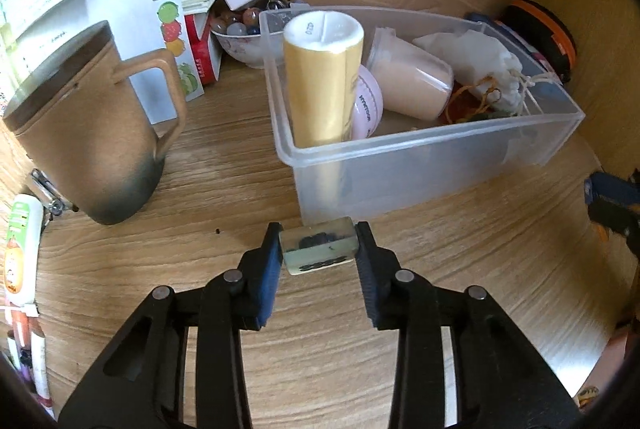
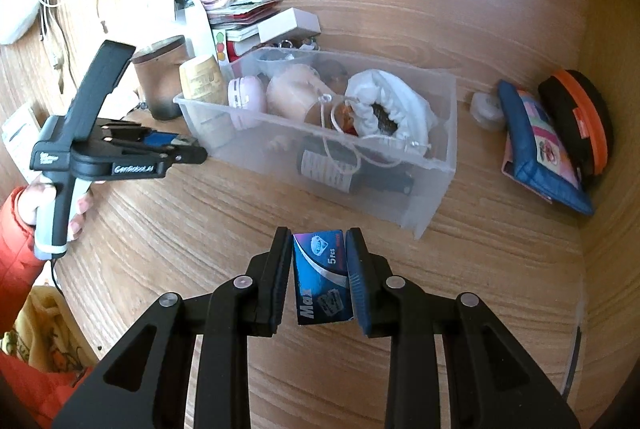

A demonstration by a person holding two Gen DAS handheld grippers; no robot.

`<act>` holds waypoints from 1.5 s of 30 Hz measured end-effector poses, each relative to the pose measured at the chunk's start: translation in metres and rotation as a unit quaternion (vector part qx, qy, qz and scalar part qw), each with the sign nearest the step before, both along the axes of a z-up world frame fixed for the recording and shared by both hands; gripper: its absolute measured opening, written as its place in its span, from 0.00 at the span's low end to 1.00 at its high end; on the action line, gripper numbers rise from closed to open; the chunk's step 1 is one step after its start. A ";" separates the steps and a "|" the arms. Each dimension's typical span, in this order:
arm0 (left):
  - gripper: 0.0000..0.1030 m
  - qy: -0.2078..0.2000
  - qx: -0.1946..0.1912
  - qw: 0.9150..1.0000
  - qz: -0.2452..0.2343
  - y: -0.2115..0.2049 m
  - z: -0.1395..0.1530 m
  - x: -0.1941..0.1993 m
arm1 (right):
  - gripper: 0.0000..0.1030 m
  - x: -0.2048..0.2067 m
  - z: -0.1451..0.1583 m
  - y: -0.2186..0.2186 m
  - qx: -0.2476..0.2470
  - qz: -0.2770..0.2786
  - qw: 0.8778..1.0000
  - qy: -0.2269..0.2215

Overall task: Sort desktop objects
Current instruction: 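Grasp the small green-white box with the left tool while the right tool grasps the blue card pack, then carry the small box in the left tool while the right tool carries the card pack to the box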

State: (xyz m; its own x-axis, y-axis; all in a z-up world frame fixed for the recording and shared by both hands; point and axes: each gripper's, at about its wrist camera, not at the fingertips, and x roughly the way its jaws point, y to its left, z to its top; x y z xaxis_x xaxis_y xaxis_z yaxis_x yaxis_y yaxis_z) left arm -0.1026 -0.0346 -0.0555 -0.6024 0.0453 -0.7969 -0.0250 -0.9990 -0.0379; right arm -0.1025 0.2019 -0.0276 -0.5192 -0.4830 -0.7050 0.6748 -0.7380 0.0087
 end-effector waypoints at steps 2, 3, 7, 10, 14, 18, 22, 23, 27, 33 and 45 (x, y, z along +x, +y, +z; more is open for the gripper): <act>0.34 0.003 0.003 1.000 -0.003 -0.002 0.004 0.007 | 0.25 -0.001 0.003 -0.002 -0.001 -0.001 1.000 0.003; 0.34 0.005 0.004 1.000 -0.004 -0.003 0.006 0.011 | 0.25 -0.002 0.005 -0.003 -0.001 -0.003 1.000 0.006; 0.34 0.015 0.010 1.000 -0.009 -0.004 0.019 0.023 | 0.25 -0.006 0.013 -0.006 -0.001 -0.005 1.000 0.015; 0.34 0.031 -0.003 0.999 -0.017 -0.001 0.031 0.028 | 0.25 -0.008 0.018 -0.010 0.002 -0.008 1.000 0.022; 0.34 0.049 -0.002 0.998 -0.025 0.004 0.048 0.031 | 0.25 -0.011 0.024 -0.013 0.000 -0.009 1.000 0.026; 0.34 0.065 0.006 0.997 -0.031 0.007 0.059 0.020 | 0.25 -0.016 0.035 -0.014 -0.010 -0.012 0.999 0.033; 0.34 0.074 0.013 0.996 -0.041 0.015 0.068 0.010 | 0.25 -0.020 0.044 -0.016 -0.010 -0.012 0.999 0.042; 0.34 0.077 0.014 0.996 -0.045 0.018 0.071 0.009 | 0.25 -0.021 0.047 -0.017 -0.010 -0.013 0.999 0.046; 0.34 0.083 0.015 0.995 -0.055 0.028 0.079 0.000 | 0.25 -0.028 0.057 -0.017 -0.014 -0.018 0.998 0.057; 0.34 0.078 0.024 0.995 -0.063 0.039 0.081 -0.023 | 0.25 -0.050 0.063 -0.018 -0.017 -0.032 0.998 0.056; 0.34 0.054 0.026 0.996 -0.065 0.049 0.067 -0.062 | 0.25 -0.088 0.035 -0.016 -0.023 -0.047 0.999 0.005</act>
